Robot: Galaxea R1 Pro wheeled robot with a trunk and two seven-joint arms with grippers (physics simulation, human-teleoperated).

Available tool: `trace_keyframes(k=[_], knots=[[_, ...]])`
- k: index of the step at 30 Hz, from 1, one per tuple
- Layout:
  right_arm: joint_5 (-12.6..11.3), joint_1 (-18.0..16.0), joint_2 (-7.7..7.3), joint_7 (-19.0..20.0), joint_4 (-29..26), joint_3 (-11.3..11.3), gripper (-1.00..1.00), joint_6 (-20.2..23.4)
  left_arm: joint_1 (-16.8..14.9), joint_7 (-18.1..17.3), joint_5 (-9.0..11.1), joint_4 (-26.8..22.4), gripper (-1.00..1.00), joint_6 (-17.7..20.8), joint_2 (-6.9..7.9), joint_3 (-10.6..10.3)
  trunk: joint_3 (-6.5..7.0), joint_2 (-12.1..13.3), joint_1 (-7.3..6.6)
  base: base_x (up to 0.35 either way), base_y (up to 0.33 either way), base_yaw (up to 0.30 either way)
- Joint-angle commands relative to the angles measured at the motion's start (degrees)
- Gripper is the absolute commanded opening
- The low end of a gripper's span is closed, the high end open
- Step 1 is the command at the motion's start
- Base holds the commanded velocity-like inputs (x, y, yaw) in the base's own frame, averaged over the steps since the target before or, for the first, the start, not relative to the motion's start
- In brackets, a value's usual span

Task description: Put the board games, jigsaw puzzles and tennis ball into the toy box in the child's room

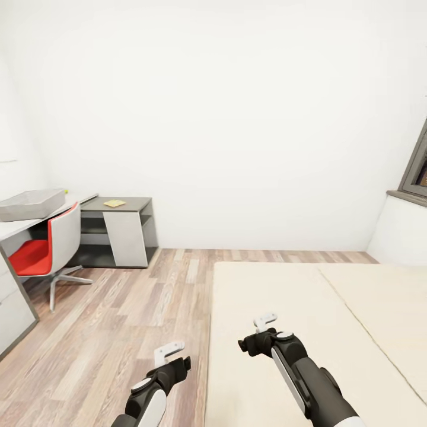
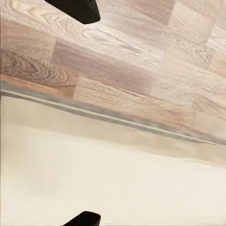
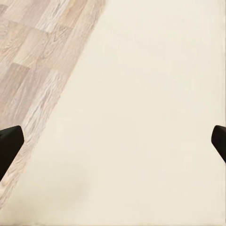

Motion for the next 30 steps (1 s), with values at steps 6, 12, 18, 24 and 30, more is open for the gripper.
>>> trace_keyframes(k=[6,12,18,24,30], knots=[[0.0,0.0,-0.01,0.2,-0.1,0.0,1.00,0.3,0.0,0.5,0.6,-0.1,1.00,0.1,0.02,-0.1,-0.07,0.0,0.00,0.000,-0.302,0.000],[0.0,0.0,-0.01,0.2,-0.1,0.0,1.00,0.3,0.0,0.5,0.6,-0.1,1.00,0.1,0.02,-0.1,-0.07,0.0,0.00,0.000,-0.303,0.000],[0.0,0.0,-0.01,0.2,-0.1,0.0,1.00,0.3,0.0,0.5,0.6,-0.1,1.00,0.1,0.01,-0.1,-0.07,0.0,0.00,0.000,-0.303,0.000],[0.0,0.0,-0.01,0.2,-0.1,0.0,1.00,0.3,0.0,0.5,0.6,-0.1,1.00,0.1,0.01,-0.1,-0.07,0.0,0.00,0.000,-0.304,0.000],[0.0,0.0,-0.01,0.2,-0.1,0.0,1.00,0.3,0.0,0.5,0.6,-0.1,1.00,0.1,0.01,-0.1,-0.07,0.0,0.00,0.000,-0.304,0.000]])
